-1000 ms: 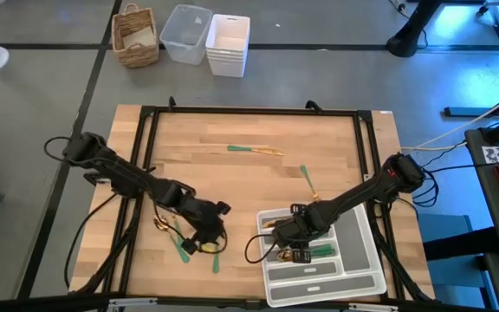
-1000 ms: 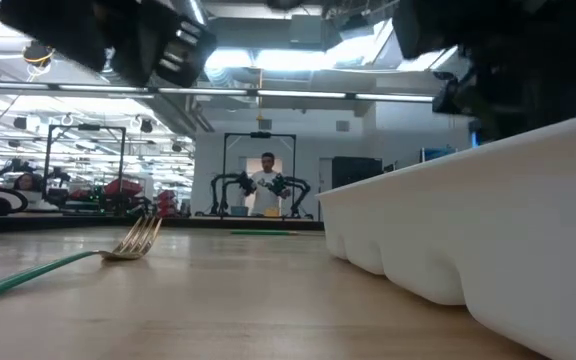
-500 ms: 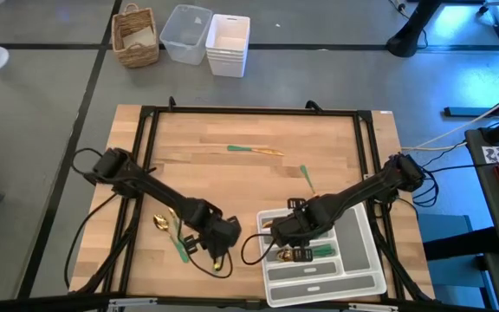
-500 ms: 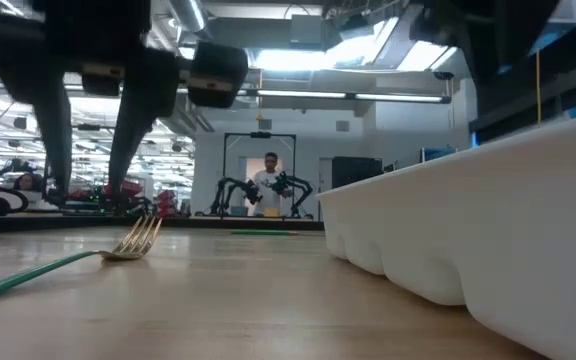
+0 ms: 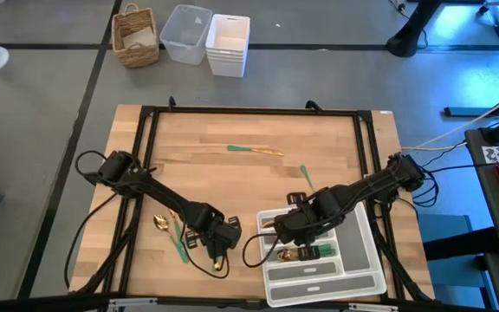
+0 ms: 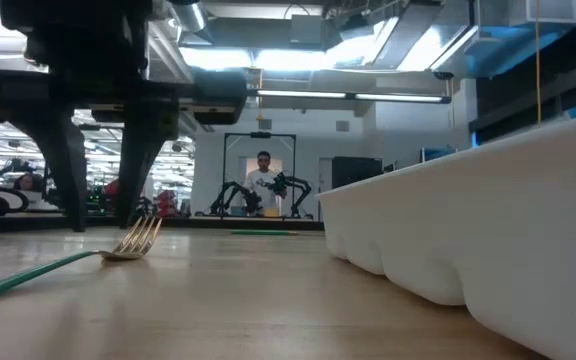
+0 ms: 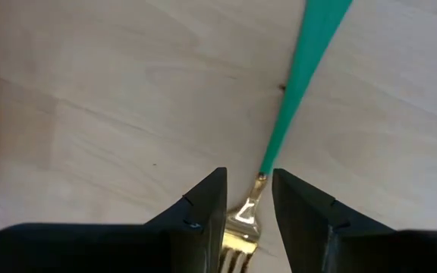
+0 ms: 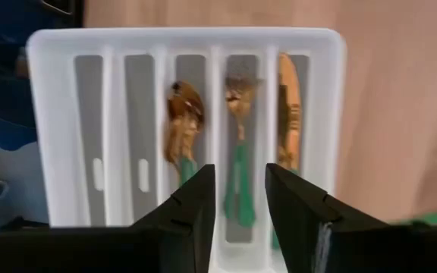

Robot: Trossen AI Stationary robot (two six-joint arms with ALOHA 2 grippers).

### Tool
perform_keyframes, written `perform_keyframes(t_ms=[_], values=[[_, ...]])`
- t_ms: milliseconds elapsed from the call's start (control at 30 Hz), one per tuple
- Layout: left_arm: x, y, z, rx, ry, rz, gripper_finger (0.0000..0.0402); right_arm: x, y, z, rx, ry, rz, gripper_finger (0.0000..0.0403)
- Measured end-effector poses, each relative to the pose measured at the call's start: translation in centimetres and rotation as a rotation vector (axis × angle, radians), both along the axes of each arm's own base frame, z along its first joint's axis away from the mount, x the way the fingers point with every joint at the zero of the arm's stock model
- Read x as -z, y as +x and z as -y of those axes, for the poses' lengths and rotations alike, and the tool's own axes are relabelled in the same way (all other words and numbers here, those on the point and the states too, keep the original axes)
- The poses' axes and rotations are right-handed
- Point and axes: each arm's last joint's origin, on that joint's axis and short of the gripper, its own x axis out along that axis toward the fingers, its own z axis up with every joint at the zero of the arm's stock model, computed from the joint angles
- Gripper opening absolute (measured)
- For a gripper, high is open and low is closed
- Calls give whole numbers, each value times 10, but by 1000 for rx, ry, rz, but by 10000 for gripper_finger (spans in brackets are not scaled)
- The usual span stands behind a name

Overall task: Sort silverware
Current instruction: Put the bottom green fork into the silverware tray

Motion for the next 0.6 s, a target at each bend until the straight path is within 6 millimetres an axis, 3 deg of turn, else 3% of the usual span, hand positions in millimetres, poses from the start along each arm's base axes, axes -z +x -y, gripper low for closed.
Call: perform_keyframes(t_ms=[367,600], values=[[18,3,-2,12,32,-55,100,-33,-13,10,24,-116,24,120],[27,4,-2,13,42,-87,52,-51,-26,17,34,-112,83,120]])
